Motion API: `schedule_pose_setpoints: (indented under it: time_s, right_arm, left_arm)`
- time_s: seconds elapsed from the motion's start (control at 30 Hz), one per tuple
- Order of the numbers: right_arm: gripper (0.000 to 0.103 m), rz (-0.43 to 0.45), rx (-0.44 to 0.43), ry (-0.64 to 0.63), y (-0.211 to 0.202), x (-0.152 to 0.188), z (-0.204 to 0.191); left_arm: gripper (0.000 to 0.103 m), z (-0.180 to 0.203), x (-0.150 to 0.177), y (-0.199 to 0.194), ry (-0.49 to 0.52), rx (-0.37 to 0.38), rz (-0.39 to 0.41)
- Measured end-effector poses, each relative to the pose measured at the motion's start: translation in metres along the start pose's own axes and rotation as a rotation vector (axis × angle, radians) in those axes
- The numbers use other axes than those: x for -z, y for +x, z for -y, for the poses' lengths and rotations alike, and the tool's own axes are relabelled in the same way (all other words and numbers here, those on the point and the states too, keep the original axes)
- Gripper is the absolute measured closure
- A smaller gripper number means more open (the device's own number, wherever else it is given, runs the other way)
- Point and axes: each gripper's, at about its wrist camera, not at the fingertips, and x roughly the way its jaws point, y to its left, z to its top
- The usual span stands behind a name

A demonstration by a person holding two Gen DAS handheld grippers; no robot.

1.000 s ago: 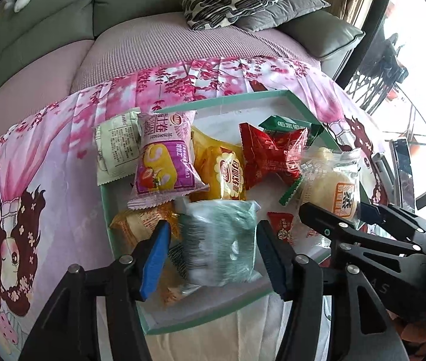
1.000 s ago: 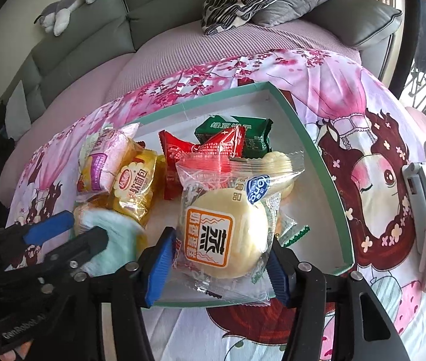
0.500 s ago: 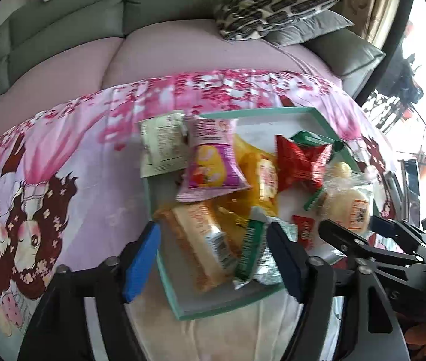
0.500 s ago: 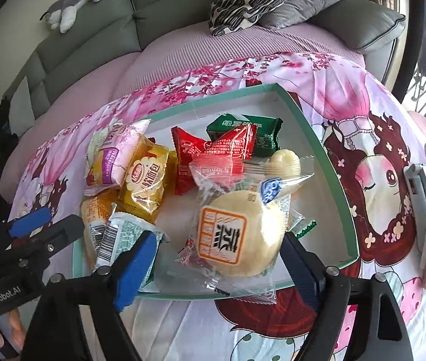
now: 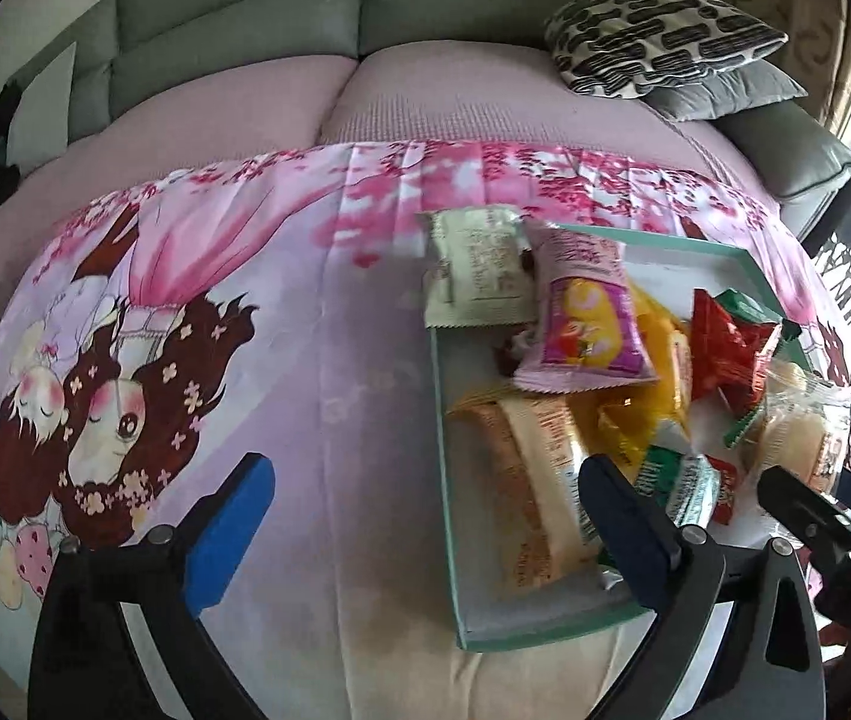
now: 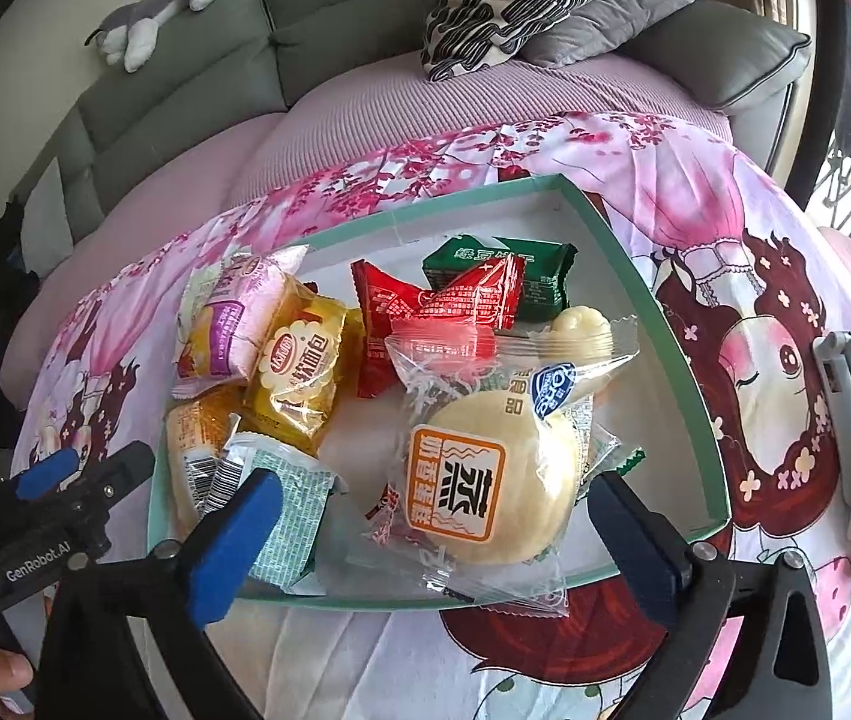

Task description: Organize snacks

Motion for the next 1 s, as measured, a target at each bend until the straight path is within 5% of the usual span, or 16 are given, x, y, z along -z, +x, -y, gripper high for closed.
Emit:
schedule_pose_setpoints:
  time_s: [0.47,0.63,1.0]
  right_arm:
    - [0.000,-0.009,-0.001,-0.044,-0.007,0.014,-0.020]
    - [0.000,-0.015,0.003,-0.054,-0.012,0.024,-0.027]
    - [0.000,-0.035,0.007,-0.081,-0.016,0.048,-0.045]
  left_arm:
    - [0.002,-0.023,0.020,-0.006,-0.070,-0.084,-0.032]
    - [0.002,-0.031,0.031,-0.011,-0.065,-0.171,-0.031]
    - [0.002,-0.051,0.054,-0.018,-0.092,-0.139,-0.066]
